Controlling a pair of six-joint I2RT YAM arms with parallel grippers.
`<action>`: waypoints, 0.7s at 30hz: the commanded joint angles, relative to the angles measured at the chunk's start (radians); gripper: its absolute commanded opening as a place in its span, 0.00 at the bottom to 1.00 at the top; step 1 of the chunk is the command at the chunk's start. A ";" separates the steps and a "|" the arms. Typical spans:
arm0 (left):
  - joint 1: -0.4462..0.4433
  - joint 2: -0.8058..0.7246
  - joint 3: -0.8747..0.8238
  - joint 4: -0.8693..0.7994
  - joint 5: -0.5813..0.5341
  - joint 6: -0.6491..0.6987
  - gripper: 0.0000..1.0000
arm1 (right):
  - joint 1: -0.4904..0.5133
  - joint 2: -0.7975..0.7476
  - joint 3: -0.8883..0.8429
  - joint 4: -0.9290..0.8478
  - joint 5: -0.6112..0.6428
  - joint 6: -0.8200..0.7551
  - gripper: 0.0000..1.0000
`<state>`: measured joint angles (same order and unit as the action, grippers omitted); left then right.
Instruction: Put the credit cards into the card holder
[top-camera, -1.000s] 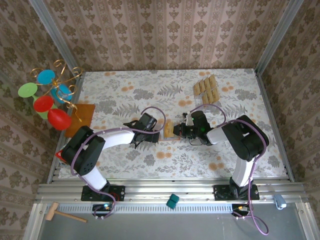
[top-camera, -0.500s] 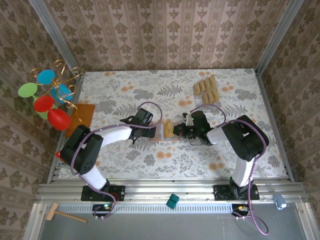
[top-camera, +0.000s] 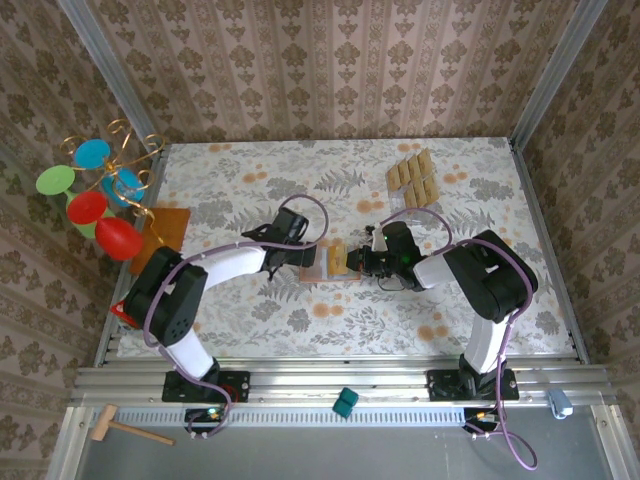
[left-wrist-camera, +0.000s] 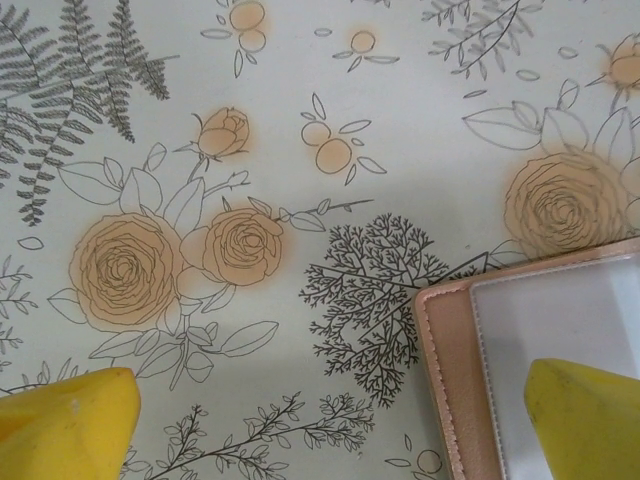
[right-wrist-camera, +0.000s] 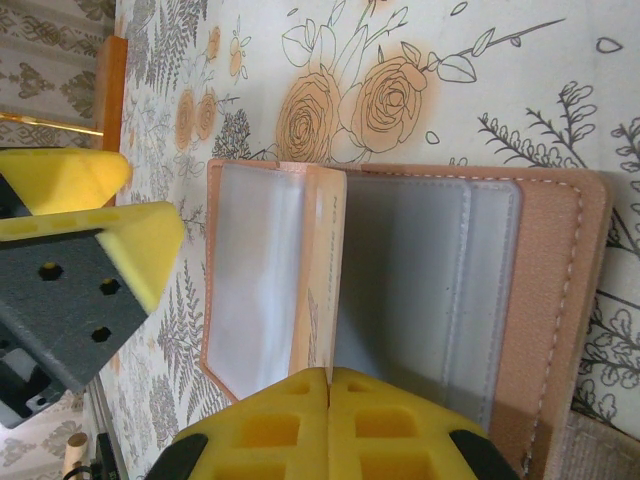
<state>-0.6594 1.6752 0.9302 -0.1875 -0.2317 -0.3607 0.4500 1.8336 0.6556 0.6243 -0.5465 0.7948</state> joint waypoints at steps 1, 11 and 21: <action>0.007 0.025 -0.006 0.000 0.010 0.012 1.00 | 0.006 0.006 0.011 -0.040 0.022 0.003 0.00; 0.014 0.031 -0.042 0.010 -0.003 0.006 1.00 | 0.005 -0.010 0.009 -0.051 0.025 0.001 0.00; 0.017 0.031 -0.058 0.016 -0.004 0.005 1.00 | -0.006 -0.018 -0.008 -0.035 0.020 0.012 0.00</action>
<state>-0.6502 1.7027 0.8898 -0.1661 -0.2325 -0.3614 0.4492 1.8332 0.6556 0.6239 -0.5465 0.7986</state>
